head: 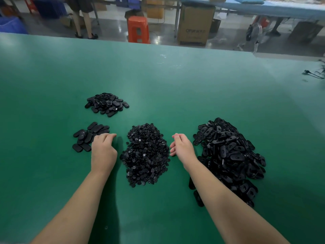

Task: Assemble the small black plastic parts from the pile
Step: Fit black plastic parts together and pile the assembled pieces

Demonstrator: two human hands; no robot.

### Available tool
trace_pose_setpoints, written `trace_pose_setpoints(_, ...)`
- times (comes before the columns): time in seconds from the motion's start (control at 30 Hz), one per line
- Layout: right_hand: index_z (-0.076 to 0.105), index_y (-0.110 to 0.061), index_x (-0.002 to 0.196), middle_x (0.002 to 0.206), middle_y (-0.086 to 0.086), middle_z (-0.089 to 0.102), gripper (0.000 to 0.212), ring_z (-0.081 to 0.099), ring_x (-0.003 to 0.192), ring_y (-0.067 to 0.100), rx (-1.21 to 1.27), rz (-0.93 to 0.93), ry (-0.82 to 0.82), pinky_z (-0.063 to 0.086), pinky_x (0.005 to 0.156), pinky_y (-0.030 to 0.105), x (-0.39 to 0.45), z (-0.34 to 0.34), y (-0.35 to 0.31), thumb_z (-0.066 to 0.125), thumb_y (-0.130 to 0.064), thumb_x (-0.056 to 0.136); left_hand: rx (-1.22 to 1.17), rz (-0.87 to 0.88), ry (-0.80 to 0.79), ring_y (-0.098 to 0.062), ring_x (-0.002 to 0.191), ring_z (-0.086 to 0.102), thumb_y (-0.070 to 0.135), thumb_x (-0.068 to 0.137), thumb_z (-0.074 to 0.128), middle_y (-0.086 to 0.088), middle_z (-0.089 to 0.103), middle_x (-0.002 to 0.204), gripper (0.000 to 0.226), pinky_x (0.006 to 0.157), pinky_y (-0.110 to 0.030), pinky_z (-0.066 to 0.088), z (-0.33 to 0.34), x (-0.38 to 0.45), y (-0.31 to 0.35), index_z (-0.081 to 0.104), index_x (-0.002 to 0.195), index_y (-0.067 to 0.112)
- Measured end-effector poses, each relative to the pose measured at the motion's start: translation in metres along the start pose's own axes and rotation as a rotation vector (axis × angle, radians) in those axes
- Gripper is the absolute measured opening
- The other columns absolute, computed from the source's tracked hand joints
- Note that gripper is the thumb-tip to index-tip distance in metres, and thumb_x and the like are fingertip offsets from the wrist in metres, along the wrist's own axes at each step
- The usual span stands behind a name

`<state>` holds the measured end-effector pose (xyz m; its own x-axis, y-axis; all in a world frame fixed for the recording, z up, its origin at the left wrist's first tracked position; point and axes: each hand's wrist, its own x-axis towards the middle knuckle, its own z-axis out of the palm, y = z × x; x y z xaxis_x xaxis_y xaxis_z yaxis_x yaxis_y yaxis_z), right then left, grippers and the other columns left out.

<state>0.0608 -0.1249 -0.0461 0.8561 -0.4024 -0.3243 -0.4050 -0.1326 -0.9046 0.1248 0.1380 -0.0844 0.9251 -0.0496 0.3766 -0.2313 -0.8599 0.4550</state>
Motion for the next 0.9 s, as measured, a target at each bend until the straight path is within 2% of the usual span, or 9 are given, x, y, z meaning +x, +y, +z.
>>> trace_pose_setpoints(0.1,0.059,-0.012,0.107,0.082,0.006,0.061,0.028,0.058,0.062,0.016,0.090,0.100,-0.078,0.057,0.063,0.032,0.002,-0.006,-0.011,0.038,-0.030,0.109,0.010,0.048,0.020,-0.041,0.104,0.055,-0.027,0.072,0.050,-0.023,0.069,0.108,0.050,0.095,-0.051,0.048,0.000,-0.002,0.000,0.069,0.114,-0.009)
trace_pose_setpoints(0.2,0.062,-0.012,0.106,0.085,0.006,0.062,0.022,0.056,0.062,0.013,0.017,0.056,-0.169,0.051,0.054,0.023,0.003,-0.018,-0.023,0.043,-0.022,0.106,-0.039,0.037,0.021,-0.034,0.104,0.056,-0.015,0.083,0.055,-0.018,0.069,0.107,0.035,0.094,-0.047,0.049,-0.003,-0.004,0.001,0.069,0.114,-0.006)
trace_pose_setpoints(0.27,0.064,-0.016,0.101,0.083,0.001,0.065,0.016,0.055,0.059,0.011,-0.239,-0.051,-0.253,0.047,0.051,0.023,0.004,-0.032,-0.032,0.049,-0.023,0.103,-0.065,0.028,0.008,-0.031,0.104,0.058,-0.008,0.087,0.058,-0.015,0.069,0.106,0.030,0.087,-0.045,0.052,-0.005,-0.006,0.002,0.070,0.114,-0.003)
trace_pose_setpoints(0.37,0.061,-0.026,0.098,0.083,-0.010,0.063,0.007,0.060,0.067,0.010,-0.864,-0.232,-0.450,0.049,0.060,0.023,0.003,-0.057,-0.046,0.060,-0.033,0.098,-0.046,0.015,-0.007,-0.029,0.098,0.064,0.000,0.090,0.060,-0.010,0.070,0.104,0.025,0.074,-0.041,0.054,-0.006,-0.009,0.006,0.071,0.113,0.001)
trace_pose_setpoints(0.43,0.058,-0.028,0.105,0.086,-0.013,0.055,0.024,0.056,0.076,0.009,-1.145,-0.212,-0.582,0.044,0.066,0.025,-0.003,-0.069,-0.051,0.072,-0.041,0.090,-0.025,0.031,-0.011,-0.028,0.093,0.066,0.003,0.092,0.059,-0.008,0.070,0.102,0.024,0.069,-0.038,0.053,-0.006,-0.011,0.007,0.071,0.112,0.004)
trace_pose_setpoints(0.53,0.055,-0.021,0.121,0.103,-0.004,0.051,0.059,0.055,0.098,0.021,-1.401,-0.150,-0.659,0.044,0.080,0.033,-0.011,-0.074,-0.049,0.082,-0.050,0.077,-0.014,0.041,-0.009,-0.027,0.084,0.066,0.011,0.093,0.053,-0.006,0.070,0.098,0.027,0.061,-0.034,0.048,-0.006,-0.011,0.006,0.071,0.111,0.005)
trace_pose_setpoints(0.67,0.052,-0.020,0.125,0.115,0.004,0.044,0.066,0.048,0.115,0.027,-1.477,-0.185,-0.689,0.047,0.095,0.041,-0.015,-0.067,-0.037,0.084,-0.051,0.075,0.008,0.038,-0.018,-0.025,0.080,0.064,0.005,0.092,0.060,-0.005,0.069,0.095,0.021,0.057,-0.030,0.043,-0.004,-0.011,0.006,0.071,0.110,0.006)
trace_pose_setpoints(0.8,0.052,-0.017,0.125,0.124,0.008,0.046,0.060,0.044,0.119,0.028,-1.498,-0.254,-0.619,0.046,0.097,0.041,-0.015,-0.064,-0.032,0.080,-0.047,0.081,0.020,0.045,-0.017,-0.025,0.078,0.064,0.003,0.091,0.062,-0.005,0.069,0.092,0.021,0.056,-0.029,0.042,-0.004,-0.011,0.006,0.072,0.110,0.005)
trace_pose_setpoints(0.9,0.051,-0.018,0.126,0.125,0.007,0.045,0.065,0.042,0.121,0.027,-1.461,-0.232,-0.620,0.045,0.099,0.043,-0.015,-0.066,-0.032,0.079,-0.053,0.079,0.020,0.050,-0.011,-0.026,0.079,0.065,0.004,0.092,0.060,-0.005,0.069,0.092,0.020,0.057,-0.031,0.045,-0.004,-0.012,0.006,0.071,0.109,0.006)
